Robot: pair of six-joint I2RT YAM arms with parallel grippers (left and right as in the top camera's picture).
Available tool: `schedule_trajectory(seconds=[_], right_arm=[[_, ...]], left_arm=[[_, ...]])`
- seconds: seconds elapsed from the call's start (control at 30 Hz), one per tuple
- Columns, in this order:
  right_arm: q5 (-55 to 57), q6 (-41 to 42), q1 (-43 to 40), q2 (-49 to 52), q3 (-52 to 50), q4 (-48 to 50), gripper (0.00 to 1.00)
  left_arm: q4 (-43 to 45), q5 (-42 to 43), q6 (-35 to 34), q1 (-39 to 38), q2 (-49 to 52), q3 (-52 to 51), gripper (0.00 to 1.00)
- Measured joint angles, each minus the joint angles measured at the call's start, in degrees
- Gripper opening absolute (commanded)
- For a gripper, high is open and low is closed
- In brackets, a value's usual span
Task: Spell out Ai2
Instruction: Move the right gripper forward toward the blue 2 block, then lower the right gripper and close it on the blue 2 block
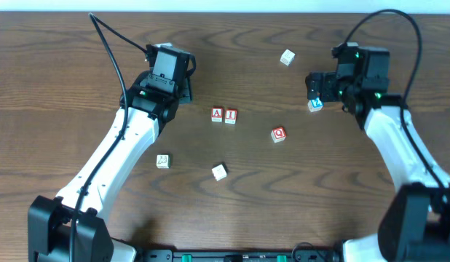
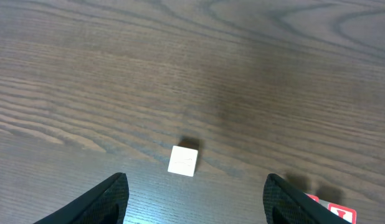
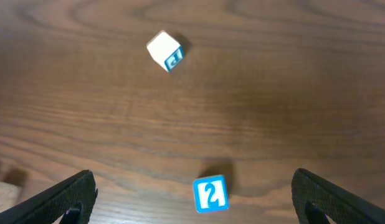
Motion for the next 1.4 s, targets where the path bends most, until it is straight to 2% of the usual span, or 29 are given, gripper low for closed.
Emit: schedule_trajectory(seconds=[0.3, 0.5, 0.73, 0.87, 1.0, 1.4], right_arm=[[0.50, -7.26, 0.00, 9.44, 3.54, -5.33, 0.95], [1.07, -9.44, 0.00, 10.97, 3.54, -6.23, 0.93], [2.16, -10.56, 0.00, 13.55, 3.56, -7.78, 0.86], [2.99, -11.63, 0.00, 14.32, 3.56, -9.16, 0.78], [3.54, -12.48, 0.00, 14.32, 3.56, -9.16, 0.64], [4.20, -12.94, 0.00, 14.60, 3.58, -8.81, 0.62]], left_arm=[[-0.04, 0.00, 0.00, -0.02, 0.00, 0.00, 0.71], [-0.04, 0.00, 0.00, -0.02, 0.00, 0.00, 0.71], [-0.04, 0.00, 0.00, 0.00, 0.00, 0.00, 0.71], [-0.04, 0.00, 0.00, 0.00, 0.00, 0.00, 0.71], [-0.04, 0.00, 0.00, -0.02, 0.00, 0.00, 0.71], [-0.04, 0.00, 0.00, -0.02, 0.00, 0.00, 0.72]])
